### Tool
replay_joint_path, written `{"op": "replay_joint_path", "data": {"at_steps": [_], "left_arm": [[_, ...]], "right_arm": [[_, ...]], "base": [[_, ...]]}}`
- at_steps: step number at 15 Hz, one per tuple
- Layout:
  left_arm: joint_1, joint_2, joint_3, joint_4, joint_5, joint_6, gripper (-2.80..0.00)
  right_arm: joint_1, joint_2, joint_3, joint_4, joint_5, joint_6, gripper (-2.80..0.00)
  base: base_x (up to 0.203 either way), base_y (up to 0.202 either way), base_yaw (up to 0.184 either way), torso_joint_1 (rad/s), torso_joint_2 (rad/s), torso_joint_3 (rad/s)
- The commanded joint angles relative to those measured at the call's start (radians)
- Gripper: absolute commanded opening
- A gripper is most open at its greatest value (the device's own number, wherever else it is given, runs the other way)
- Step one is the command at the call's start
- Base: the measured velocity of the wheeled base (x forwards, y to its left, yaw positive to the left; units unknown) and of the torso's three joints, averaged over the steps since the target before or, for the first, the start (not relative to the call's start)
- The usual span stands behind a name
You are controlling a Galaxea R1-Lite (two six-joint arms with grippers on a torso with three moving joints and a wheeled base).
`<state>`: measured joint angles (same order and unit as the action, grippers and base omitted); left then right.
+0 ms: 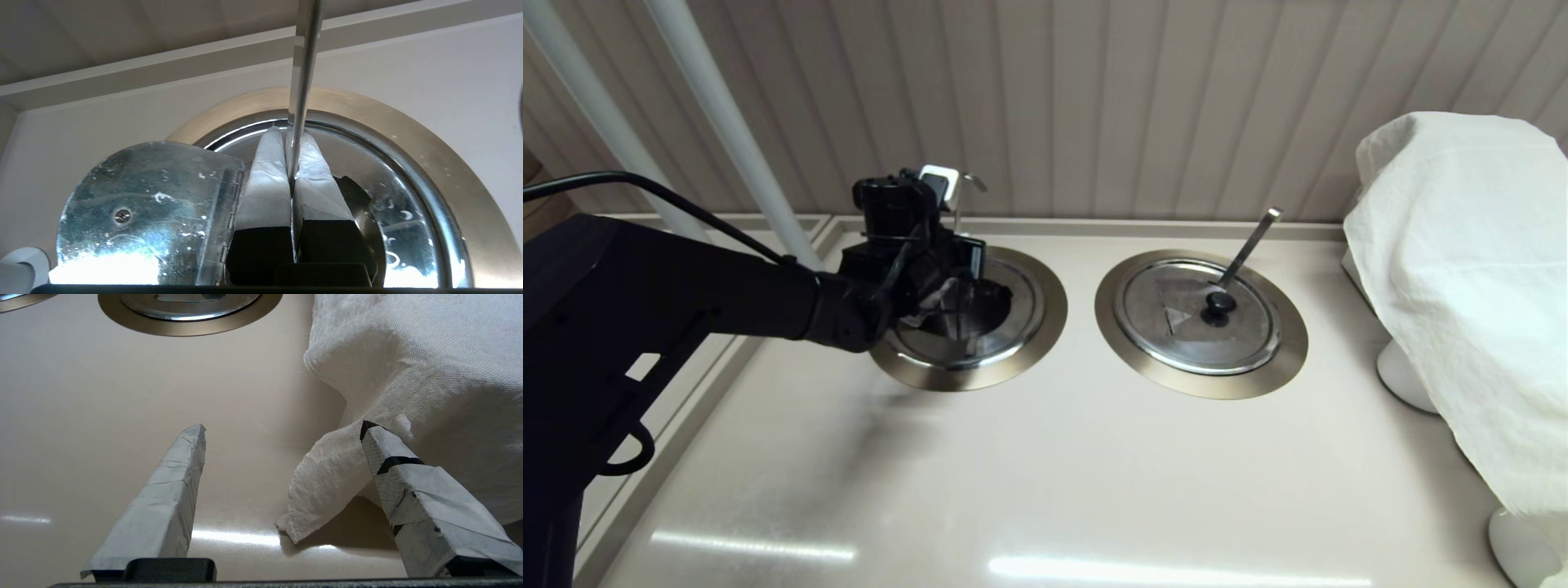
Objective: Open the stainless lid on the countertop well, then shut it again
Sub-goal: Stir with a spoon
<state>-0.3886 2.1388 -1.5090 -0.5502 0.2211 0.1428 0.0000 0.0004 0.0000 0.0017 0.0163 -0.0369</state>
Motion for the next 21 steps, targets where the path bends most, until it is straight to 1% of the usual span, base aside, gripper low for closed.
{"op": "replay_joint_path", "data": {"at_steps": [1, 3, 5, 7, 9, 10, 12, 16, 18, 21], "left_arm": [[-0.016, -0.022, 0.021, -0.002, 0.001, 0.001, -2.80], [-0.043, -0.018, 0.025, -0.008, 0.001, -0.003, -2.80], [-0.053, -0.014, 0.019, -0.011, 0.001, -0.005, -2.80], [-0.052, -0.003, -0.009, -0.013, 0.003, -0.019, -2.80], [-0.051, 0.046, -0.079, -0.013, 0.013, -0.068, -2.80], [-0.045, 0.070, -0.101, -0.013, 0.025, -0.081, -2.80], [-0.024, 0.084, -0.115, -0.012, 0.034, -0.084, -2.80], [0.039, 0.066, -0.111, -0.005, 0.025, -0.057, -2.80], [0.039, 0.065, -0.086, -0.002, 0.020, -0.054, -2.80], [0.025, 0.046, -0.021, -0.011, 0.018, 0.024, -2.80]], "right_arm": [[0.000, 0.000, 0.000, 0.000, 0.001, -0.001, 0.00], [0.000, 0.000, 0.000, 0.000, 0.001, 0.000, 0.00], [0.000, 0.000, 0.000, 0.000, 0.001, -0.001, 0.00], [0.000, 0.000, 0.000, 0.000, 0.001, -0.001, 0.00], [0.000, 0.000, 0.000, 0.000, 0.001, 0.000, 0.00], [0.000, 0.000, 0.000, 0.000, 0.001, 0.000, 0.00], [0.000, 0.000, 0.000, 0.000, 0.001, -0.001, 0.00], [0.000, 0.000, 0.000, 0.000, 0.001, -0.001, 0.00], [0.000, 0.000, 0.000, 0.000, 0.001, -0.001, 0.00], [0.000, 0.000, 0.000, 0.000, 0.001, -0.001, 0.00]], "base": [[0.000, 0.000, 0.000, 0.000, 0.00, 0.000], [0.000, 0.000, 0.000, 0.000, 0.00, 0.000], [0.000, 0.000, 0.000, 0.000, 0.00, 0.000], [0.000, 0.000, 0.000, 0.000, 0.00, 0.000], [0.000, 0.000, 0.000, 0.000, 0.00, 0.000], [0.000, 0.000, 0.000, 0.000, 0.00, 0.000], [0.000, 0.000, 0.000, 0.000, 0.00, 0.000], [0.000, 0.000, 0.000, 0.000, 0.00, 0.000], [0.000, 0.000, 0.000, 0.000, 0.00, 0.000], [0.000, 0.000, 0.000, 0.000, 0.00, 0.000]]}}
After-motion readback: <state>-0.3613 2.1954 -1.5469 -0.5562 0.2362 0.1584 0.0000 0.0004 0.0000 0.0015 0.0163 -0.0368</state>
